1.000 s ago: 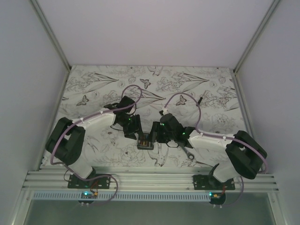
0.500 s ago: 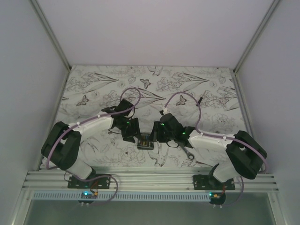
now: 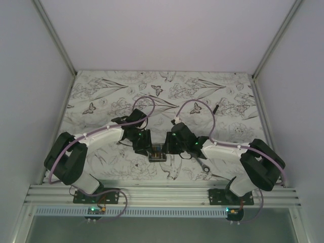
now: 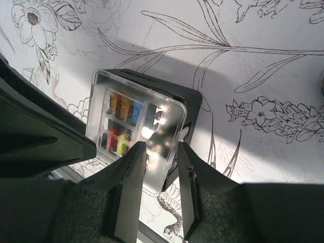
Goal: Snap on the fuse box
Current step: Close the fuse box cover on the fuse box base.
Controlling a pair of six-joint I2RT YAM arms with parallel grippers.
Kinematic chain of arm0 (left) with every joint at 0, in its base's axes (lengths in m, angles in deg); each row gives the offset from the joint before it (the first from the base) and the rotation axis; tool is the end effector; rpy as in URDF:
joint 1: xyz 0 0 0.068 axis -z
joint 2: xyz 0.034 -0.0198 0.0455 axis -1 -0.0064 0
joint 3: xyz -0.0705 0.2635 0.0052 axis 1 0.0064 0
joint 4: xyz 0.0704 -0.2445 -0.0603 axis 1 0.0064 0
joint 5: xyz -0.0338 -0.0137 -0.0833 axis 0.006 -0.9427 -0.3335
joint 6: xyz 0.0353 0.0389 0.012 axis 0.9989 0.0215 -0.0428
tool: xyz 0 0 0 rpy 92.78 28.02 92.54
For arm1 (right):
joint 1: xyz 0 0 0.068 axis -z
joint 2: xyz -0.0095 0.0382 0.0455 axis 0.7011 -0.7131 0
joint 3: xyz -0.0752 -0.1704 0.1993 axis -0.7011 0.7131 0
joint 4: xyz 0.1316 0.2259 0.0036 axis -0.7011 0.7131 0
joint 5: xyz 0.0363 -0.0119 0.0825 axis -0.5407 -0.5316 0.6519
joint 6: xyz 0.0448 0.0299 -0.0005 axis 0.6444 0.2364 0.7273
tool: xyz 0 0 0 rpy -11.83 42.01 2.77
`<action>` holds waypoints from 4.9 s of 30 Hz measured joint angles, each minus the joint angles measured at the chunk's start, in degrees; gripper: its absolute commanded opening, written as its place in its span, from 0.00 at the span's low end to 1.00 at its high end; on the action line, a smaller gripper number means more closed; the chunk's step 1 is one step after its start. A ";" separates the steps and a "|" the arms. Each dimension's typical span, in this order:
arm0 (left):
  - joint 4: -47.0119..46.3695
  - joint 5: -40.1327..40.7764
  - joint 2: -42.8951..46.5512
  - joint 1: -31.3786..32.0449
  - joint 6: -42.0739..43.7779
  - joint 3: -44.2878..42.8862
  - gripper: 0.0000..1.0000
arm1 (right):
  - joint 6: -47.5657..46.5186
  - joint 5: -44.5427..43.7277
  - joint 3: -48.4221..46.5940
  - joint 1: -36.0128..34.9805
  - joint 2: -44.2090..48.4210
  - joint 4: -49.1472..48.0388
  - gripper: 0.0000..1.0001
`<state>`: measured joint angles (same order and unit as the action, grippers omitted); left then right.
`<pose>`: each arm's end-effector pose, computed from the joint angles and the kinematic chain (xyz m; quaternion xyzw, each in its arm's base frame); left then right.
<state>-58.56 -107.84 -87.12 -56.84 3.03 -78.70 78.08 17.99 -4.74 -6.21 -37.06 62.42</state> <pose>0.2457 -0.1730 0.1895 -0.0503 0.9489 -0.2961 0.0963 0.1854 0.2282 0.1670 -0.0349 0.9246 0.2939 0.2400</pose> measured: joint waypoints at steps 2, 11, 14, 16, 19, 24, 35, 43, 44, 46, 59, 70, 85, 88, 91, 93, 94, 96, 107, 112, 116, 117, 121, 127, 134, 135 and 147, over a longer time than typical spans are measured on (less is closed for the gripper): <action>0.15 0.02 0.00 0.17 0.00 0.00 0.38 | -0.11 0.02 -0.04 0.00 0.00 0.04 0.36; 0.28 0.63 0.00 0.70 0.42 0.00 0.46 | -1.38 0.11 -0.09 -0.15 0.02 0.02 0.55; 0.22 0.68 0.17 0.68 0.39 0.13 0.49 | -1.90 -0.07 -0.13 -0.15 0.44 0.28 0.62; 0.28 0.68 0.74 0.57 0.22 0.66 0.52 | -2.34 -0.76 -0.13 -0.15 1.70 1.09 0.66; 0.31 0.68 1.60 0.52 -0.13 1.60 0.52 | -2.69 -1.68 -0.13 -0.15 4.20 2.29 0.71; 0.26 0.72 1.70 0.61 -0.94 1.79 0.52 | -1.84 -1.03 0.46 -0.15 5.38 1.97 0.72; -0.24 1.03 -0.50 2.78 -1.79 0.90 0.48 | 2.10 2.71 3.43 -1.27 2.34 -1.68 0.60; -0.17 3.13 -0.72 4.33 -3.50 0.68 0.48 | 3.26 4.11 3.72 -1.70 0.90 -4.94 0.51; -0.13 3.52 -0.74 4.55 -3.65 0.68 0.48 | 3.30 4.15 3.78 -1.70 0.81 -5.20 0.50; 0.11 4.13 -0.76 5.01 -3.91 0.70 0.49 | 3.39 4.37 4.20 -1.64 0.68 -6.16 0.50; -3.89 4.90 3.63 7.13 -6.75 2.71 0.58 | -0.17 -0.02 2.14 -1.70 0.90 -0.57 0.72; -5.44 4.46 6.51 7.28 -7.23 6.32 0.79 | -5.49 -5.33 -1.99 -1.70 1.88 6.80 0.94; -0.48 5.22 17.38 -10.14 -1.68 12.70 0.95 | -8.00 -17.29 -17.66 -10.73 -5.92 18.93 0.99; -0.13 5.40 17.35 -12.26 -0.42 13.22 0.96 | -7.61 -19.39 -20.35 -12.13 -9.86 21.22 0.99; -0.11 5.60 17.14 -12.57 0.26 13.27 0.96 | -7.37 -21.40 -22.27 -13.03 -12.22 23.28 0.99; -0.11 5.68 17.09 -12.57 0.52 13.35 0.96 | -7.15 -22.67 -23.67 -13.46 -13.14 24.68 0.99; -0.11 5.84 17.09 -12.57 0.63 13.51 0.96 | -7.10 -23.19 -24.30 -13.66 -13.55 25.40 0.99; -0.09 6.25 17.07 -12.74 0.66 13.84 0.96 | -6.95 -24.09 -25.53 -14.05 -14.45 26.64 0.99; 0.33 6.69 16.90 -13.05 0.66 14.27 0.96 | -5.40 -27.47 -29.55 -15.26 -18.01 30.82 0.99; 0.26 6.34 16.92 -13.05 0.46 14.51 0.90 | -5.90 -28.22 -30.01 -16.28 -18.34 31.32 1.00; -0.63 4.50 16.98 -13.00 -0.20 15.04 0.79 | -6.47 -27.39 -28.70 -16.52 -15.93 30.45 1.00; -0.98 3.82 17.00 -12.85 -0.57 15.13 0.76 | -6.80 -26.77 -27.93 -16.41 -14.75 29.81 1.00; -3.13 1.73 17.03 -11.04 -1.86 15.10 0.66 | -7.98 -23.10 -24.17 -15.15 -8.85 26.67 1.00; -5.92 0.37 14.32 -5.38 -3.80 12.68 0.49 | -9.01 -13.49 -13.81 -8.41 0.98 17.97 0.90; -8.44 0.44 8.63 -2.25 -4.81 8.68 0.35 | -8.83 -2.58 -3.98 0.85 5.57 8.61 0.73; -8.61 0.44 7.89 -2.03 -4.90 8.31 0.32 | -8.76 -1.27 -3.17 1.55 5.57 7.54 0.70; -9.57 0.55 3.87 -0.98 -5.22 6.14 0.23 | -8.74 4.57 -2.05 2.86 0.81 2.82 0.57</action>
<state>-68.13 -107.30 -83.25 -57.82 -2.19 -72.55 69.34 22.56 -6.80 -3.34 -36.26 65.24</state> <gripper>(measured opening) 0.226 0.584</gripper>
